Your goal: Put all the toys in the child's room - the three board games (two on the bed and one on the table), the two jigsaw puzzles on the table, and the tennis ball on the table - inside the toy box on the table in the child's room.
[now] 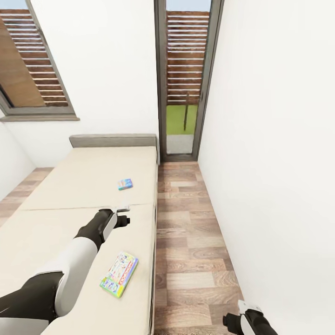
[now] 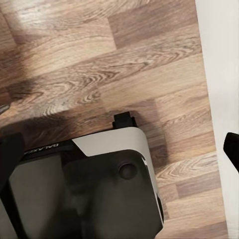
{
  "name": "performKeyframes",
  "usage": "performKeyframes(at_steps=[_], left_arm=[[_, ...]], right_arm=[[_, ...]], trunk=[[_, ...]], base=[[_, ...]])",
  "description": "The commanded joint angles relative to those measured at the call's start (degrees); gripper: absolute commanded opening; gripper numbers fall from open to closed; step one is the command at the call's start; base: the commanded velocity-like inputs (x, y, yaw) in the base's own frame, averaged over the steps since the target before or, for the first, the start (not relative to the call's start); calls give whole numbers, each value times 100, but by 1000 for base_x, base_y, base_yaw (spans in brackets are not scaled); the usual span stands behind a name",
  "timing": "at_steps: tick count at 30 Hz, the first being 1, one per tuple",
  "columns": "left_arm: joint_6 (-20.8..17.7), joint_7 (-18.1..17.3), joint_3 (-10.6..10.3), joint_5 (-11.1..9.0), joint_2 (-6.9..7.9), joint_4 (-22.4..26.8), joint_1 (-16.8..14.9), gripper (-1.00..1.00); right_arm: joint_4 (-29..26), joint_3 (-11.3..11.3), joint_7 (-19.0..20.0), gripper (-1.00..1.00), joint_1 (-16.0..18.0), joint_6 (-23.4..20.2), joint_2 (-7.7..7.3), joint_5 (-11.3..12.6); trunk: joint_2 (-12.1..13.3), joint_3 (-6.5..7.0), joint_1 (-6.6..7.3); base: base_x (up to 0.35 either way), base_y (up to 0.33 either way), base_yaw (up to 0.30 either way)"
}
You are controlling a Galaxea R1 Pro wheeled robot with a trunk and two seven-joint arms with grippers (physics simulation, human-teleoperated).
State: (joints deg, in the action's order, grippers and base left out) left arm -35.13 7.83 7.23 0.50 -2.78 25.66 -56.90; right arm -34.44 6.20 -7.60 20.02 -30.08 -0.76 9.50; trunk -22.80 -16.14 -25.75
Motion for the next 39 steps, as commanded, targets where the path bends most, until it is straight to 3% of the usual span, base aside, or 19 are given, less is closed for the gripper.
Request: performKeyframes(at_steps=[1,16,27,39], left_arm=[[-28,10,31,1,-5,9,-4,100],[-21,-38,-8,-36,4,23,2,100],[-41,-551,-4,-4,22,24,2,100],[-53,-636,-5,-29,304,18,2,100]], right_arm=[[-10,-4,-40,100,2,-24,-2,61],[-10,-4,-44,100,2,-31,-3,61],[-2,-4,-61,100,2,-37,-3,59],[-1,-18,-65,100,2,-17,1,48]], trunk=[[-12,-20,-3],[-12,-161,-3],[-12,-264,-3],[-12,-376,-3]], base=[[0,0,0],[0,0,0],[0,0,0],[0,0,0]])
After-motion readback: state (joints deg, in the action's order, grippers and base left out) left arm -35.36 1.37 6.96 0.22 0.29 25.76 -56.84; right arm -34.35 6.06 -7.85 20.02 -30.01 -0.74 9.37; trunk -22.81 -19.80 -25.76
